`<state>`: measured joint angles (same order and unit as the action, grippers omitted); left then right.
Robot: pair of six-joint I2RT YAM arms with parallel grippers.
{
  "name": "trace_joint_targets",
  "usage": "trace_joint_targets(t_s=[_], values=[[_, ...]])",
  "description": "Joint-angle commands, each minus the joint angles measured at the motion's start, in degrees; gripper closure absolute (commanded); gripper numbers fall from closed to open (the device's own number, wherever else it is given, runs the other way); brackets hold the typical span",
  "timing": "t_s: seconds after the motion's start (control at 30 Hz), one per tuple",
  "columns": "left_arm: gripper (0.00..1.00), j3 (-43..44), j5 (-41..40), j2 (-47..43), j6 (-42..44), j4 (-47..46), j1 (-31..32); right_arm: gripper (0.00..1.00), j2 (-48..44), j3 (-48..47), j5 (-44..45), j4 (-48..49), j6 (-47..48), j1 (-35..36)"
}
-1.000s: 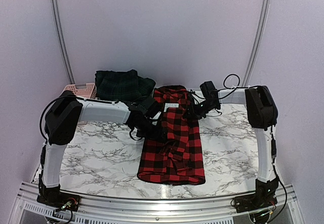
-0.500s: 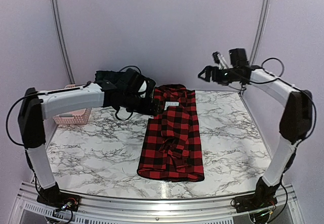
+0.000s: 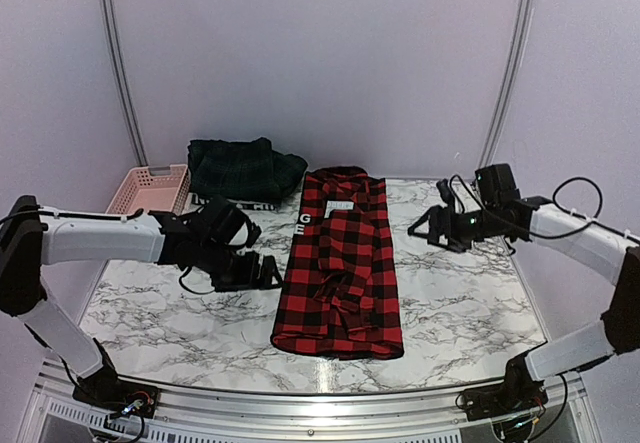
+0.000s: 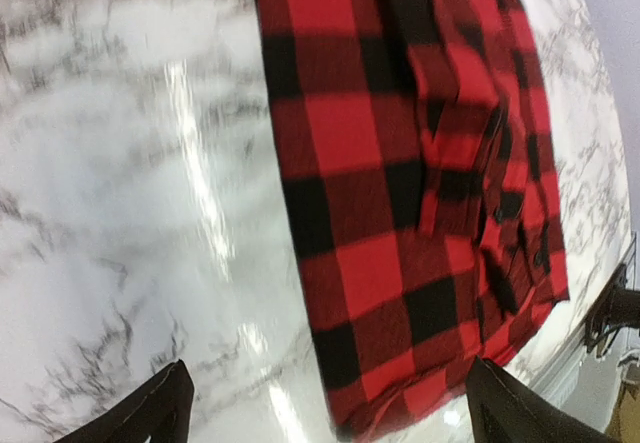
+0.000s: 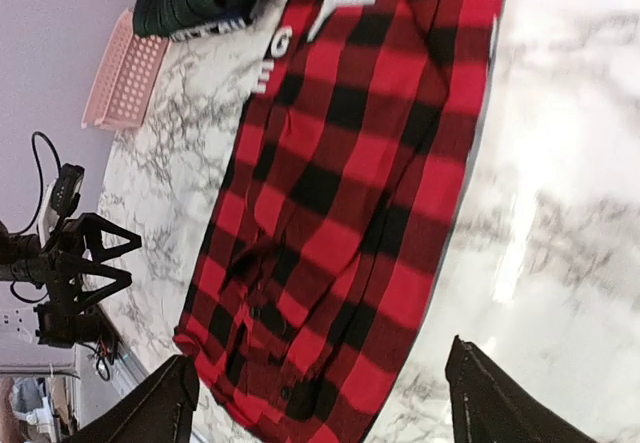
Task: Fold and stack the mixed laundry pile
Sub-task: Pick up the rectangle-folded T-shirt from the center of the board.
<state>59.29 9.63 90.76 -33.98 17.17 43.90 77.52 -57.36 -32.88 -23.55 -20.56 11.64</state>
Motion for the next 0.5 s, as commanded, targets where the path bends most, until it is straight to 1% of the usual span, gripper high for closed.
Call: trace_joint_targets(t_s=[0.0, 0.07, 0.17, 0.3, 0.47], values=[[0.04, -7.5, 4.0, -4.8, -8.9, -4.0, 4.7, 0.21, -9.6, 11.8, 0.4, -4.9, -5.1, 4.2], [0.11, -10.8, 4.6, -4.4, -12.0, -6.3, 5.9, 0.25, -11.9, 17.5, 0.2, -4.5, -7.3, 6.0], [0.22, -15.0, 5.2, -3.7, -16.2, -10.2, 6.5, 0.32, -13.0, 23.8, 0.3, -3.2, -9.2, 8.5], [0.36, -16.7, 6.6, -1.0, -17.1, -13.6, 7.3, 0.41, -11.6, 29.6, 0.4, 1.2, -10.4, 10.0], [0.44, -16.9, 8.8, 2.5, -17.1, -16.6, 8.2, 0.48, -8.0, 32.4, -1.0, 6.2, -11.8, 12.4]])
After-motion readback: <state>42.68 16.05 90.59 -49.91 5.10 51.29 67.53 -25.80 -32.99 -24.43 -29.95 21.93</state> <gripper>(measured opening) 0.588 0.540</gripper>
